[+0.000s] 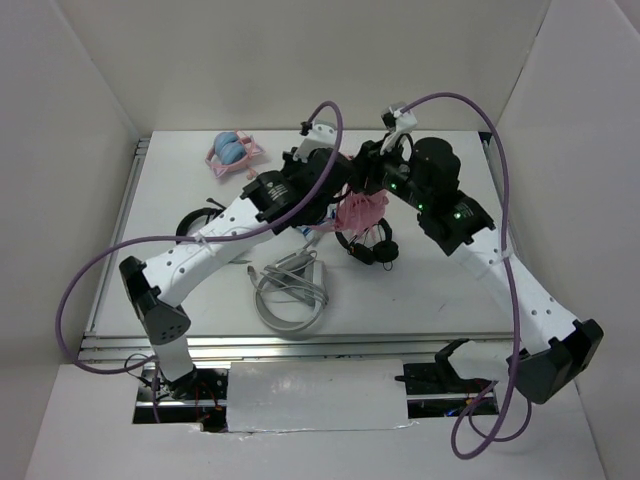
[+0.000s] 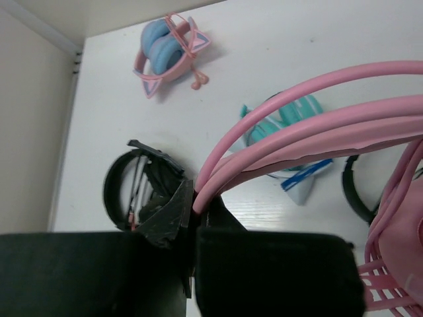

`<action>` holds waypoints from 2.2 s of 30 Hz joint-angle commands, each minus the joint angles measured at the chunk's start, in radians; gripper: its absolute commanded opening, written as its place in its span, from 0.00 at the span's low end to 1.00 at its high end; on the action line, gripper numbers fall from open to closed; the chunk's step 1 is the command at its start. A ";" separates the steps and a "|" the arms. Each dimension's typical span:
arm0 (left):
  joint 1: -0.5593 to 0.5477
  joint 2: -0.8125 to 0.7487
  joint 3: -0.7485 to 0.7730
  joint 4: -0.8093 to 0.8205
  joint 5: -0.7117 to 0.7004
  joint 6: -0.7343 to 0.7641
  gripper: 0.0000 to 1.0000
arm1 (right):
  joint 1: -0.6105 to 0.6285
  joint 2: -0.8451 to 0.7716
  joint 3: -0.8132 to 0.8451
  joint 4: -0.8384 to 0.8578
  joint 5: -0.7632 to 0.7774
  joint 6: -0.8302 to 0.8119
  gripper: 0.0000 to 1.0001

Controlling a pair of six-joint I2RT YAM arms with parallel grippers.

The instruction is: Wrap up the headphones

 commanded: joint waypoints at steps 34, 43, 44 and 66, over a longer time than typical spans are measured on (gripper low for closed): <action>0.266 -0.210 -0.128 0.345 0.509 -0.120 0.00 | 0.305 -0.333 -0.191 -0.140 0.865 0.053 1.00; 0.369 -0.040 0.058 0.276 0.756 -0.100 0.00 | -0.053 -0.478 -0.338 -0.156 0.474 0.145 1.00; 0.378 0.003 0.075 0.276 0.791 -0.103 0.00 | -0.076 -0.485 -0.355 -0.160 0.448 0.161 1.00; 0.642 0.595 0.397 0.596 0.861 -0.278 0.00 | -0.303 -0.297 -0.385 -0.045 0.300 0.194 1.00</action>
